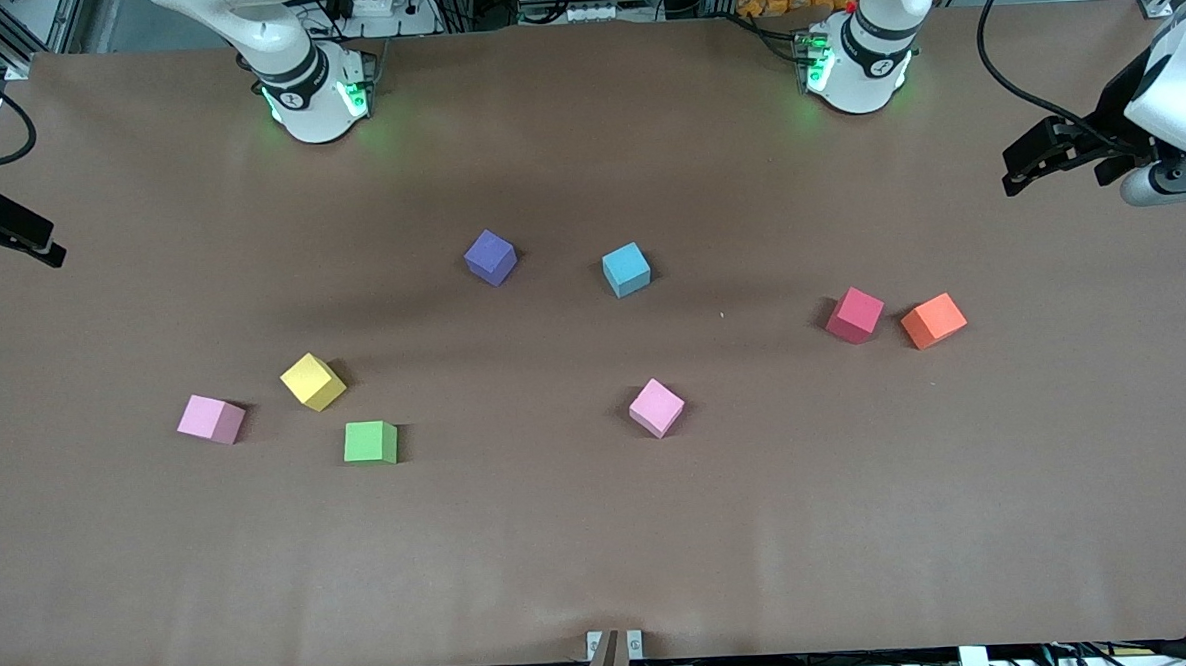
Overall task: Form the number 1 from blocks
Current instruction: 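Reach the right gripper to the yellow cube while the left gripper reaches magenta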
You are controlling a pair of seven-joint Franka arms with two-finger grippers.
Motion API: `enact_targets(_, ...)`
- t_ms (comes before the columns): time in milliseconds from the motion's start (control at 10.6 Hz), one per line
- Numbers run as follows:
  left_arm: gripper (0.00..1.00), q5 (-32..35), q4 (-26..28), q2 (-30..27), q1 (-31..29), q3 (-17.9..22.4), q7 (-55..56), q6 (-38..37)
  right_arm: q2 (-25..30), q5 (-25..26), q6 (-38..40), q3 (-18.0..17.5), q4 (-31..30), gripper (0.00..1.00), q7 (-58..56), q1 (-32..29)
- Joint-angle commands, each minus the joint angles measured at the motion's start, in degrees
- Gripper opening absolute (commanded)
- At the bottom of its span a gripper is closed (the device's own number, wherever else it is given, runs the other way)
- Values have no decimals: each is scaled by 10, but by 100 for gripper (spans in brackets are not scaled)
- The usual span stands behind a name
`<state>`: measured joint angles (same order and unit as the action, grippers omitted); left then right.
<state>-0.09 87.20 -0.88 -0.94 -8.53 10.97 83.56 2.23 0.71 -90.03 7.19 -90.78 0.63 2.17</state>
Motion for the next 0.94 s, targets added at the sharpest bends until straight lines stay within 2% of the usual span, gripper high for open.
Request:
enact_targets(0, 100, -11, -3, 3, -3, -1, -6, -6, 6, 6, 2, -2, -5, 100, 9, 1)
enact_targets(283, 100, -5, 1, 25, 1, -5, 5, -6, 1, 5, 0, -2, -12, 100, 10, 2)
enact_targets(378, 100, -2, 3, 32, 1, -7, 12, -6, -16, -2, -17, -3, -32, 100, 9, 5)
enact_targets(567, 100, -7, 54, 39, 0, -11, 27, 6, -56, -4, -127, -4, -103, 100, -8, 27)
enact_targets(850, 100, -7, 156, 44, 2, -39, 35, 115, -151, -6, -206, -6, -118, 100, -259, 27)
